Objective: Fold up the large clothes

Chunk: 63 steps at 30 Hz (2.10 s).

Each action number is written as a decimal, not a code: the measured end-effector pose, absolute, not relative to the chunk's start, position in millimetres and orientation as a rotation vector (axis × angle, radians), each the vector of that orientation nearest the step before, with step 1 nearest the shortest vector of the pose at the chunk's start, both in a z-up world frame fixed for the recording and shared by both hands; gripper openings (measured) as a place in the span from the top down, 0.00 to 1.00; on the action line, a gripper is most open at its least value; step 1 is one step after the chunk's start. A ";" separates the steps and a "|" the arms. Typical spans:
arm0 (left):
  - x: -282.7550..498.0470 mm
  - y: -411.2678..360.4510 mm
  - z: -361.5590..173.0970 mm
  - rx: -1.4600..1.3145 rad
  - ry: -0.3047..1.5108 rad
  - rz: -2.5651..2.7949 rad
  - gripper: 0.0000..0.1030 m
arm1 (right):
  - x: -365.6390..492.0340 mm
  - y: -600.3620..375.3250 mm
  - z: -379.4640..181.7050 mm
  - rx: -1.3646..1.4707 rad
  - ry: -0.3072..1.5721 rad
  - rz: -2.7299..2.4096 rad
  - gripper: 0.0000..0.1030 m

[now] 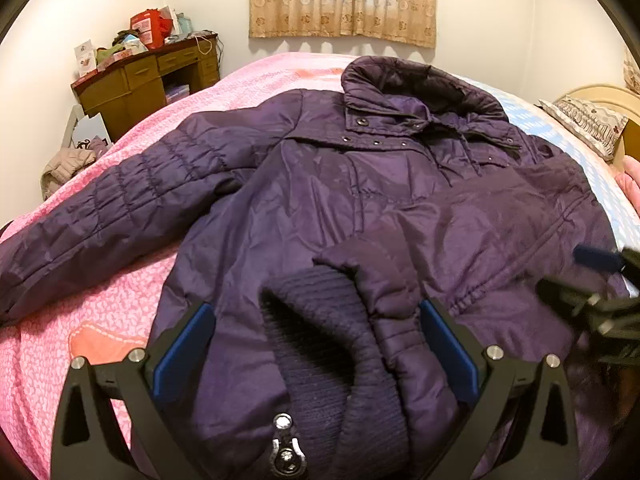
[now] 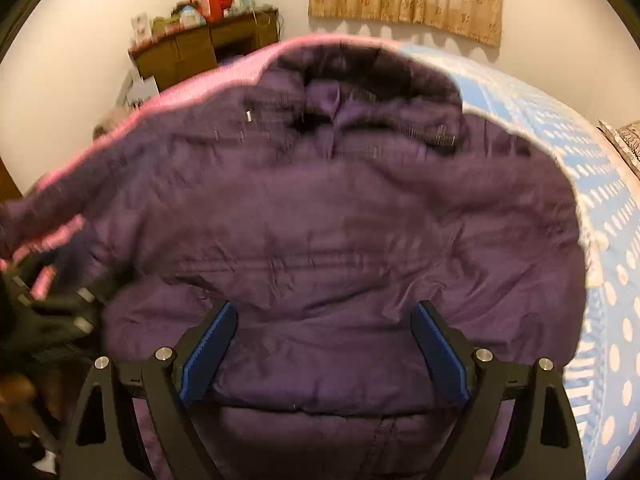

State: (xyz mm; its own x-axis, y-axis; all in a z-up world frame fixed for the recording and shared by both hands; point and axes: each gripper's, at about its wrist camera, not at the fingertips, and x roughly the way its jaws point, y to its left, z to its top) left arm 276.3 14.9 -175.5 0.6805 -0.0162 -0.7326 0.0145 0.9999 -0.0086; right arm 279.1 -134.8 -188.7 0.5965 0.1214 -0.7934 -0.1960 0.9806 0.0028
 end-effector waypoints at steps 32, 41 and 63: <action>248.3 55.7 -149.1 -0.179 0.839 -0.042 0.00 | 278.5 -137.7 -193.6 -0.077 0.892 0.178 0.09; 197.2 175.6 -123.5 -0.221 0.737 0.252 0.00 | 277.9 -138.3 -193.2 -0.068 0.883 0.183 0.09; 134.2 363.2 -161.0 -1.073 0.566 0.556 0.01 | 275.8 -138.2 -191.8 -0.073 0.876 0.181 0.09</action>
State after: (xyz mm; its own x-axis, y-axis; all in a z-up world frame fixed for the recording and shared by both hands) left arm 134.2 363.2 -161.0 0.7297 0.1437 -0.6685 -0.6659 0.3716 -0.6469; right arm 275.8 -138.2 -191.8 0.6263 0.1279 -0.7690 -0.1878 0.9821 0.0104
